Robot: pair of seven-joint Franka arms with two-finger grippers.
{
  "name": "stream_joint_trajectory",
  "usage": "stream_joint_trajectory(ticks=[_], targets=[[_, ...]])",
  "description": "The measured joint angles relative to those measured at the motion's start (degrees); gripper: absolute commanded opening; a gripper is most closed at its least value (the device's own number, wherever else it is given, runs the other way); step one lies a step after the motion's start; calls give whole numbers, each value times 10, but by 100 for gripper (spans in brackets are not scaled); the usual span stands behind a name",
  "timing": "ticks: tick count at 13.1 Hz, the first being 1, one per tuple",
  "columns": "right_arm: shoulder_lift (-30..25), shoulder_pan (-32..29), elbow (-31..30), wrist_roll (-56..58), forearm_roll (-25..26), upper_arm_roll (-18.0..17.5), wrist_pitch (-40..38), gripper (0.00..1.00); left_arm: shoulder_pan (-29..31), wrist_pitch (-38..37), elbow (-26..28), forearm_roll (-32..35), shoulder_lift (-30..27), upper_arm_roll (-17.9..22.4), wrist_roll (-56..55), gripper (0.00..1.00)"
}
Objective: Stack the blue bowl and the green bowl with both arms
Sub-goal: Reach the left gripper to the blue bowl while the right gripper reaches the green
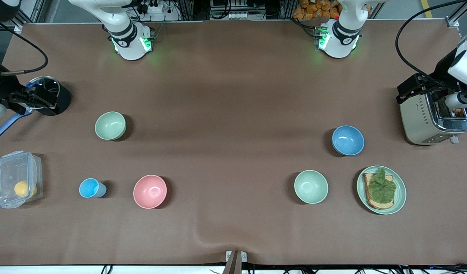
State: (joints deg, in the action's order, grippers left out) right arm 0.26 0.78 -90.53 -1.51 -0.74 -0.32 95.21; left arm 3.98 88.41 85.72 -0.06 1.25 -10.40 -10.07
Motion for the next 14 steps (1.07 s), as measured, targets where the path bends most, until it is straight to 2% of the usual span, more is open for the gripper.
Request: stream_joint_trajectory(ticks=[14], targets=[[4,-2,-4,0,3,2,-4,100,0,-11,6,0,8,0,0,100]])
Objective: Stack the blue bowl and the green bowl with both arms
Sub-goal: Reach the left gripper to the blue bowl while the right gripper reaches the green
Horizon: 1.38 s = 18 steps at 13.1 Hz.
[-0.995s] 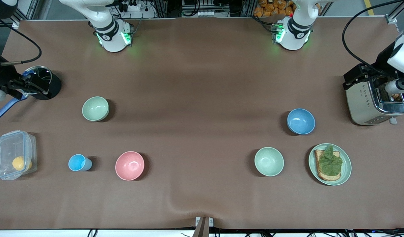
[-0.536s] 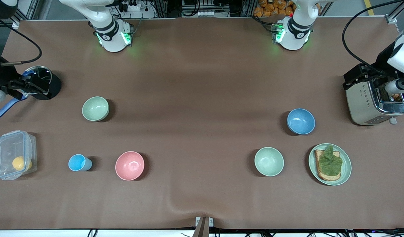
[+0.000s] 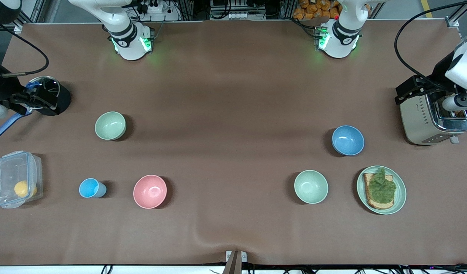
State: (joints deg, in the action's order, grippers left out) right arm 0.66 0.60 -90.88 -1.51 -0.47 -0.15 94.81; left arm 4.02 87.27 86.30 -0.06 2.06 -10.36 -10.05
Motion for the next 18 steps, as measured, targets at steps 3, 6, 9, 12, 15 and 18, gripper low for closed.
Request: stream_joint_trajectory(ticks=[3,6,9,12,15,18], targets=[[7,-27,-21,34,1,0,1,100,2,-3,8,0,18,1,0,100],[19,-51,-81,67,1,0,38,100,2,-3,24,0,38,1,0,100],[22,-51,-172,77,1,-1,114,100,3,37,54,0,59,2,0,100],[26,-64,-278,132,1,0,220,89,9,153,143,0,65,3,0,100],[33,-82,-338,165,1,0,281,87,15,235,206,26,73,4,0,100],[55,-95,-400,190,1,0,375,83,30,285,234,43,102,5,6,100]])
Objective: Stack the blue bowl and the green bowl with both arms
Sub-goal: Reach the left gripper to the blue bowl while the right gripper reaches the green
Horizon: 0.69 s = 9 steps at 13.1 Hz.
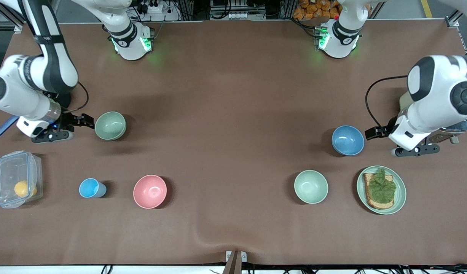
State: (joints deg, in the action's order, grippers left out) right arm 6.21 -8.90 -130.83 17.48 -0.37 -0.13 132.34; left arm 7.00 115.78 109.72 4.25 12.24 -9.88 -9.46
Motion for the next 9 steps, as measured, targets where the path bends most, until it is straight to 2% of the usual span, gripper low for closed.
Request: stream_joint_trajectory(ticks=[2,3,5,8,9], targets=[[26,-7,-26,15,0,0,50,74,9,28,5,0,32,0,6,100],[38,-12,-30,21,0,0,60,72,12,43,5,0,48,0,8,100],[55,-17,-36,27,0,0,84,58,19,68,6,1,83,0,15,100],[74,-17,-64,30,0,-2,147,0,49,81,7,1,113,1,57,100],[80,-17,-68,31,0,-3,157,0,56,81,9,1,116,1,64,100]])
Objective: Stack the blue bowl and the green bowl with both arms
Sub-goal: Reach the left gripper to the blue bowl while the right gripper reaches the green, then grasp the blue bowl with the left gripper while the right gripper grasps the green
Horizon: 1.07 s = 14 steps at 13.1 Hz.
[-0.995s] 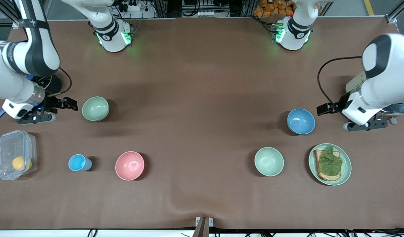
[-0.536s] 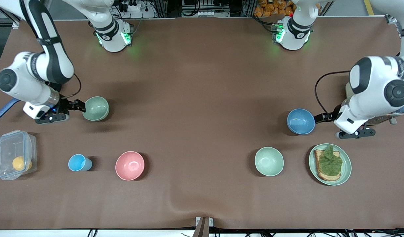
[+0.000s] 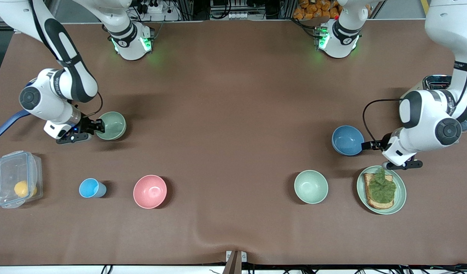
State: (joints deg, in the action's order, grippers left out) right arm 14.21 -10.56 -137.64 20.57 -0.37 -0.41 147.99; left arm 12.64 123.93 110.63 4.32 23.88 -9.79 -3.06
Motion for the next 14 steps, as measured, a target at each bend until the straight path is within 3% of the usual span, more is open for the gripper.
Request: stream_joint_trajectory(ticks=[2,5,7,11,14], targets=[[4,0,-1,0,0,-1,3,0,4,0,11,0,1,-1,4,100],[-5,0,1,-1,-2,-6,-11,0,1,0,27,0,1,-6,4,86],[-7,10,7,-30,-18,-16,-34,0,0,0,33,0,1,-7,4,81],[-35,112,23,-229,-43,-35,-76,0,-2,0,39,0,8,-8,4,74],[-49,213,41,-400,-77,-41,-93,0,-3,0,39,0,18,-8,4,62]])
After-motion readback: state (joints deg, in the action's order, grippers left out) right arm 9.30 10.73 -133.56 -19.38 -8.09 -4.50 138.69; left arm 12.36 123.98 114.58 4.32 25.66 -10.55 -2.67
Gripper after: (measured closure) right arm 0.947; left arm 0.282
